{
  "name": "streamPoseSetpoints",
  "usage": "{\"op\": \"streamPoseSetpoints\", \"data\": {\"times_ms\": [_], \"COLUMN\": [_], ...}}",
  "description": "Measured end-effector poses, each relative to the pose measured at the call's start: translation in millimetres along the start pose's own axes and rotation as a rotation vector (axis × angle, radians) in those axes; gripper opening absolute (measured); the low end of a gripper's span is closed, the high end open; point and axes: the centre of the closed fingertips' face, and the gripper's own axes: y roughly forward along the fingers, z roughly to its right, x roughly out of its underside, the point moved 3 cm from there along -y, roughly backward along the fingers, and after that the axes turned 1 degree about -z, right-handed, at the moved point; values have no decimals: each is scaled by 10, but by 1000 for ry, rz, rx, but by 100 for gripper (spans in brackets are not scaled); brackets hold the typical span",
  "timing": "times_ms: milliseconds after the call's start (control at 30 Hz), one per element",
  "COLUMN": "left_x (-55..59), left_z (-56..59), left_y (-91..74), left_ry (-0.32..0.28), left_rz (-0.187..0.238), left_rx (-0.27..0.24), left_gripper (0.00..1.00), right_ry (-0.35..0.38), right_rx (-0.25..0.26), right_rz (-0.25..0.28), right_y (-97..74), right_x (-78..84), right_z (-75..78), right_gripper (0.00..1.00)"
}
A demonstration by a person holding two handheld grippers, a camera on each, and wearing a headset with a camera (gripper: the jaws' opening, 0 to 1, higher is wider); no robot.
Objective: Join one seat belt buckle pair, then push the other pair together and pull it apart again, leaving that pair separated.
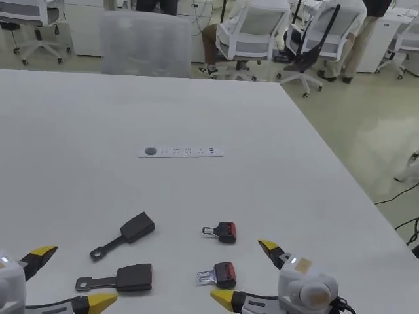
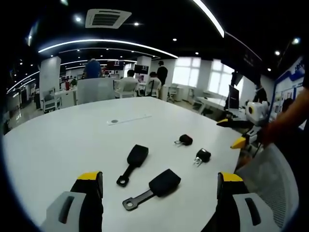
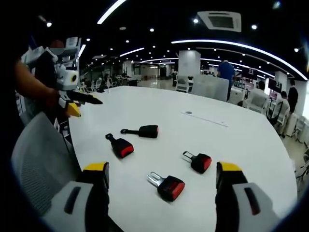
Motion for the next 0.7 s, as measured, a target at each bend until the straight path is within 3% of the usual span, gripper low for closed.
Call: {"op": "streamPoseSetpoints", "data": {"times_ms": [233, 700], "left_x": [-9, -3], "left_z": [12, -14], "left_y": [24, 30], "left_ry": [-2, -12], "left_rz": [1, -2], "left_rx": [4, -5], "left_gripper": [100, 100], "right_ry": [-5, -7], "right_rx": [12, -17], "right_rz": [-6, -14], "right_y": [-12, 79], "right_x": [-18, 7], "right_z": [54, -20], "right_gripper": [94, 95]}}
